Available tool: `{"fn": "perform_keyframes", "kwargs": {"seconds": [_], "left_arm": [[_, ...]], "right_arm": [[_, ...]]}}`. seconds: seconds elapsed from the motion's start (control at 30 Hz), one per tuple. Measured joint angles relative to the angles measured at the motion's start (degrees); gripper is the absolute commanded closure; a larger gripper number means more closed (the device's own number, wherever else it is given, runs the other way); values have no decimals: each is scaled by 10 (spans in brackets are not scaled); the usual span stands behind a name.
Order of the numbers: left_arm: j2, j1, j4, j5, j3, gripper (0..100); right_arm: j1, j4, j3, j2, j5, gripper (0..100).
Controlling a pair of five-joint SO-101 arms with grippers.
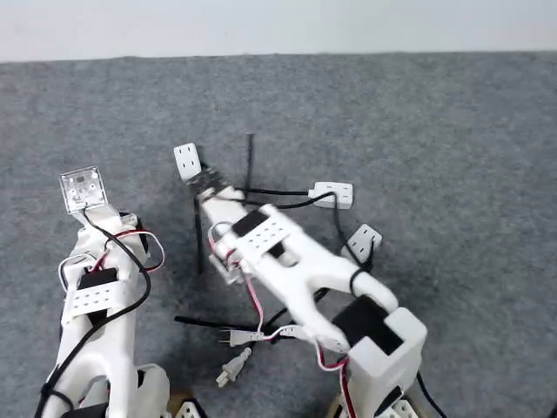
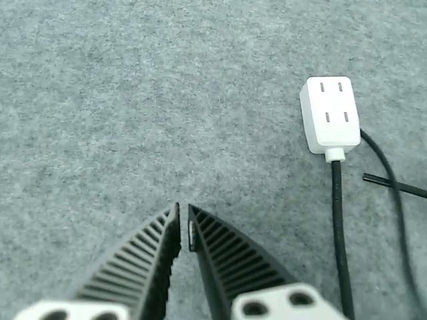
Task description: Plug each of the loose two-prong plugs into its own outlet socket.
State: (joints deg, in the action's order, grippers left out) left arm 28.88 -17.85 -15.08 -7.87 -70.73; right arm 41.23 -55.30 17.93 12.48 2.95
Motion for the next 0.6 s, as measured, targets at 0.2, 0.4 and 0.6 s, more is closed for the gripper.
{"fn": "perform_keyframes", "kwargs": {"seconds": [0.2,0.4,0.6], "left_arm": [[0,11,-25,0,0,988],[0,11,-32,0,0,988],[0,13,-33,0,0,987]], "right_arm": [[-69,-168,0,-177,-73,991],[-254,-305,0,-386,-156,991],[-497,-318,53,-500,-272,991]]}}
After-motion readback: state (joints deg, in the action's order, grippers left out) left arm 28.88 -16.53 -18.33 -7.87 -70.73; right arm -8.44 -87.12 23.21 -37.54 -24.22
